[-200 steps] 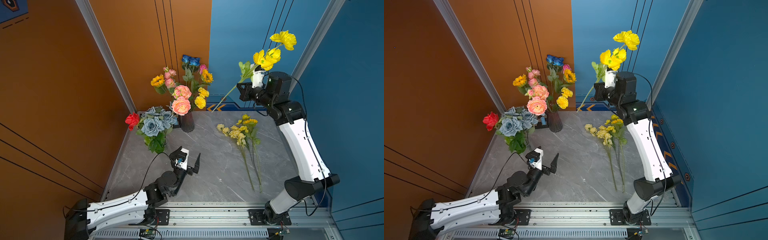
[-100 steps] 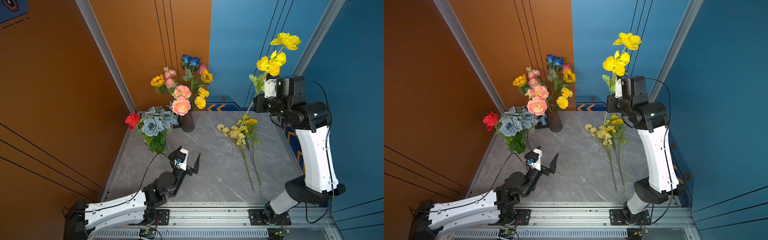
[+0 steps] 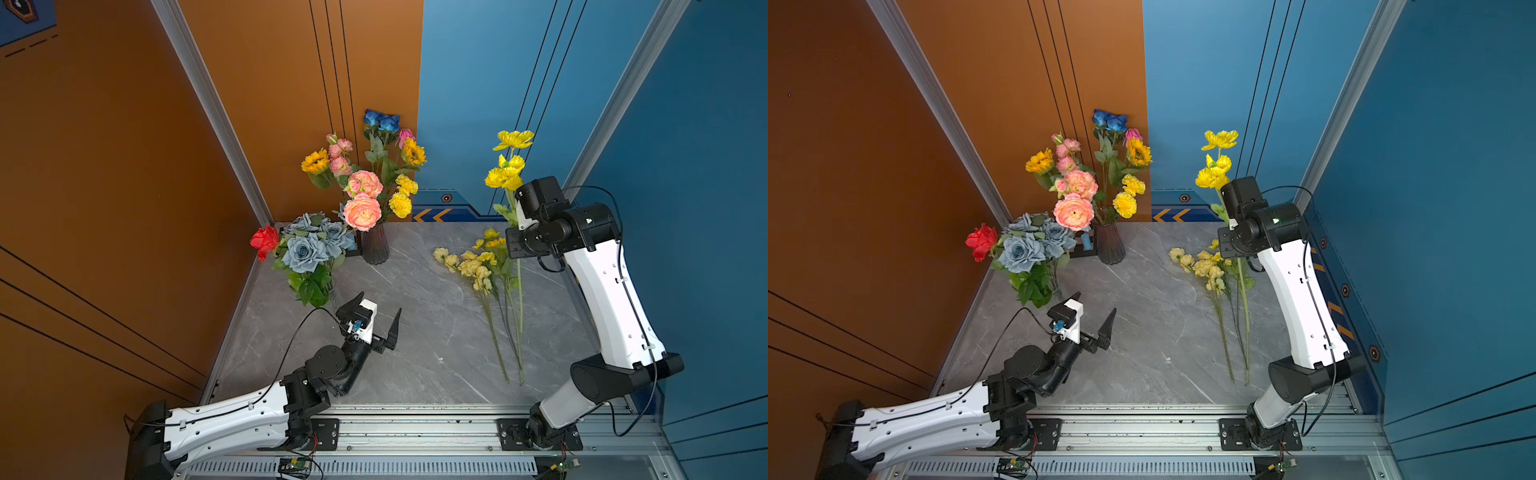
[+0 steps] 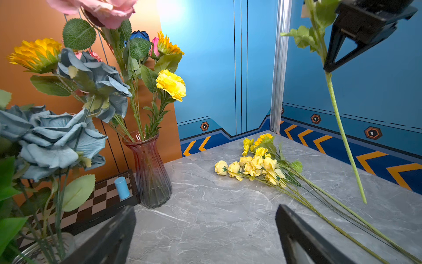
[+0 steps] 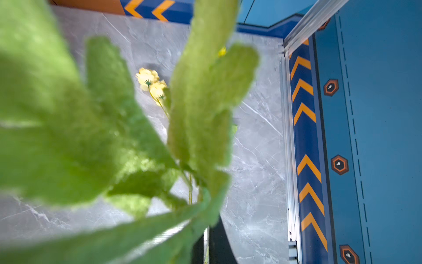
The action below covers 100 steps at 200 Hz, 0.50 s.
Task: Pick out yellow flowers from the vase
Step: Place the flower at the center of the board.
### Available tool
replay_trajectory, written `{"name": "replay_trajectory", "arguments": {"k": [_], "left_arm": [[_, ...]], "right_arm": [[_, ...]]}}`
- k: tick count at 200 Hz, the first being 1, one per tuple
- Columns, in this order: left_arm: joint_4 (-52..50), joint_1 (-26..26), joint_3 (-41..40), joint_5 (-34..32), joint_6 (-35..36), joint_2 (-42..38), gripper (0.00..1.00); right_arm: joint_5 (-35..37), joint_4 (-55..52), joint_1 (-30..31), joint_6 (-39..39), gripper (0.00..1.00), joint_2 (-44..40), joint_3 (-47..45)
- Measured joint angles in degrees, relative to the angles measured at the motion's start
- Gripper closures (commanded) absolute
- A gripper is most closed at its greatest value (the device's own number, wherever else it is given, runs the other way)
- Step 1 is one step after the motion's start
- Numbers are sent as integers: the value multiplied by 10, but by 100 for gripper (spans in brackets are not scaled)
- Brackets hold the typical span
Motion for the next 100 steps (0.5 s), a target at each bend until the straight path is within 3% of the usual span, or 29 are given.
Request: {"name": "replay_trajectory", "arguments": {"k": [49,100], "left_arm": [[-3,-15,0,1,24,0,2],[-8,-34,1,1,45,16,2]], "right_arm": [[-56,70,-58,-5,100,64,-118],[-96,129,-78,-16,100,166,-136]]}}
